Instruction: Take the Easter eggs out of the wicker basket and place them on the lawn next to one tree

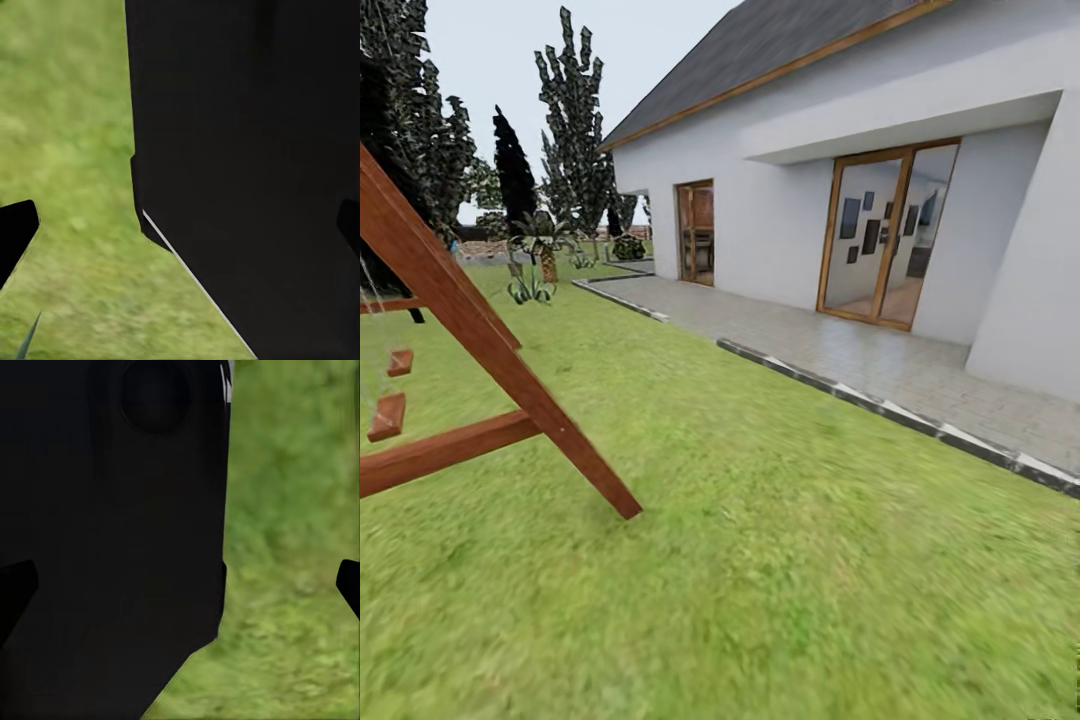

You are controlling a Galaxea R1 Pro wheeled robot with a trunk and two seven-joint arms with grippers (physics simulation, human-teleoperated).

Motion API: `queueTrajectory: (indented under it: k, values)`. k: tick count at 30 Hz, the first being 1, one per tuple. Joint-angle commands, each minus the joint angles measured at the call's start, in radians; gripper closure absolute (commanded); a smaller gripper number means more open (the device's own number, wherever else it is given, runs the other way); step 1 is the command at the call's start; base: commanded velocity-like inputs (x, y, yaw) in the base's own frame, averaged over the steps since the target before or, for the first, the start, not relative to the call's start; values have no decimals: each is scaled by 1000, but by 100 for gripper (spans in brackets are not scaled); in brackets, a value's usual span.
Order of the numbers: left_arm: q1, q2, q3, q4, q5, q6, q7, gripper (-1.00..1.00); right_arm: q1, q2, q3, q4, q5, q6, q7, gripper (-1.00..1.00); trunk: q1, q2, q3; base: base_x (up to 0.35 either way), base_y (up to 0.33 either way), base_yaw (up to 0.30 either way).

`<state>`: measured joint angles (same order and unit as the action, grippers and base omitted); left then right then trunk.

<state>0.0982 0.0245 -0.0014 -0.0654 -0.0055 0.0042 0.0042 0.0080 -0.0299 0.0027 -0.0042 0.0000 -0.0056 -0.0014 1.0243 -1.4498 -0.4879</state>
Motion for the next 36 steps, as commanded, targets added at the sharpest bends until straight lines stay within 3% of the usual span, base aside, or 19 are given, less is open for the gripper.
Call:
queueTrajectory:
  k: [1, 29, 36]
  values:
    - [1, 0, 0, -3, -1, 0, 0, -100, 0, 0, 0, 0, 0, -1, 0, -100, 1, 0, -1, 338, 0, -290]
    - [1, 0, 0, -2, -1, 0, 0, -100, 0, 0, -1, -1, -1, -1, 0, -100, 1, 0, -11, 338, 0, -288]
    - [1, 0, 0, -2, -1, 0, 0, -100, 0, 0, -2, 0, 0, 1, 0, -100, 1, 0, -12, 338, 0, -96]
